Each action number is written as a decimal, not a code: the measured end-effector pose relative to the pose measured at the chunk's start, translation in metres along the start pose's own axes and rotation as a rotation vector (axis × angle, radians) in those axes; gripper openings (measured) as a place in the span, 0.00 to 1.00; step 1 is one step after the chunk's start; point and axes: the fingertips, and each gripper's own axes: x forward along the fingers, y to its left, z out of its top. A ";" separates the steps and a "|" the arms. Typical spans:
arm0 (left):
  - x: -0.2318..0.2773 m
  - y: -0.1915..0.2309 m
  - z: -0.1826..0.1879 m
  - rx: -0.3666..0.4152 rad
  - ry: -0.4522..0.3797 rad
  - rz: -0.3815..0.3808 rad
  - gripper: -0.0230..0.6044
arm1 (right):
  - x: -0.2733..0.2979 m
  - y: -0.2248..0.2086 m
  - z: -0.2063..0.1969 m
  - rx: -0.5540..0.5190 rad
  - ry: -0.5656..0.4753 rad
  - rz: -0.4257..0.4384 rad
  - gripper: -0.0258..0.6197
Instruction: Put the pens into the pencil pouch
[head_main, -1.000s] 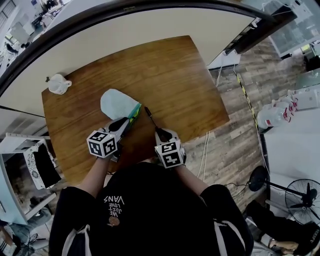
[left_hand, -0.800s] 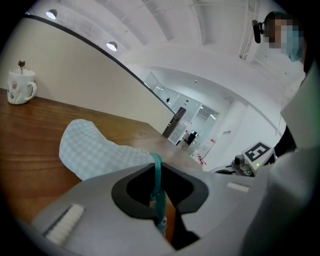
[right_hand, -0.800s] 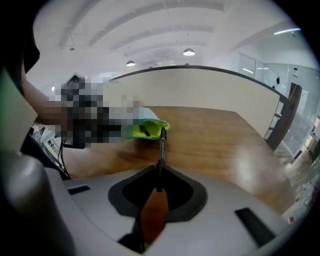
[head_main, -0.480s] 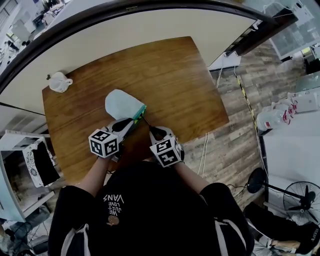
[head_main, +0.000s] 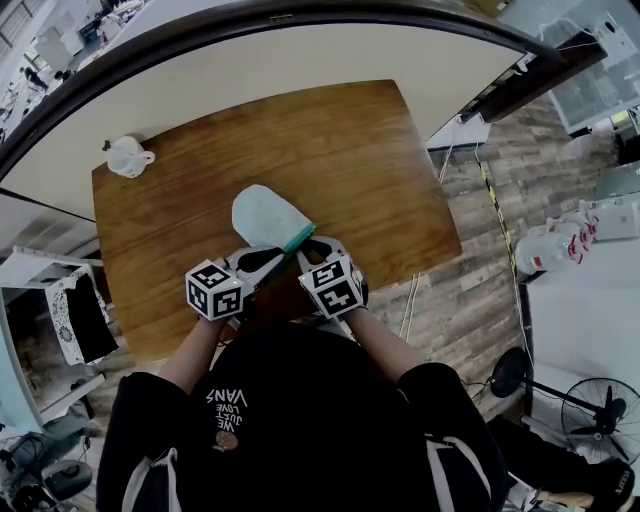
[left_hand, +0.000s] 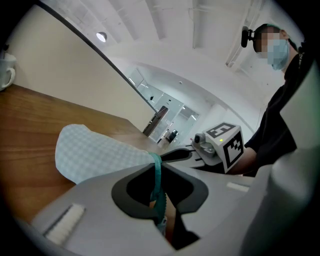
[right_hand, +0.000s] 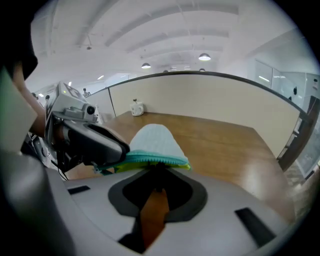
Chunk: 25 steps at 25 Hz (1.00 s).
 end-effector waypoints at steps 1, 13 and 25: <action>0.001 -0.004 -0.001 -0.002 0.000 -0.022 0.11 | 0.002 0.001 0.001 0.000 0.000 0.010 0.14; 0.002 -0.005 0.005 -0.042 -0.040 -0.052 0.11 | 0.011 -0.006 0.011 0.082 -0.061 0.007 0.15; 0.014 0.023 -0.001 -0.028 -0.002 0.034 0.11 | -0.018 -0.016 -0.017 0.206 -0.069 -0.070 0.16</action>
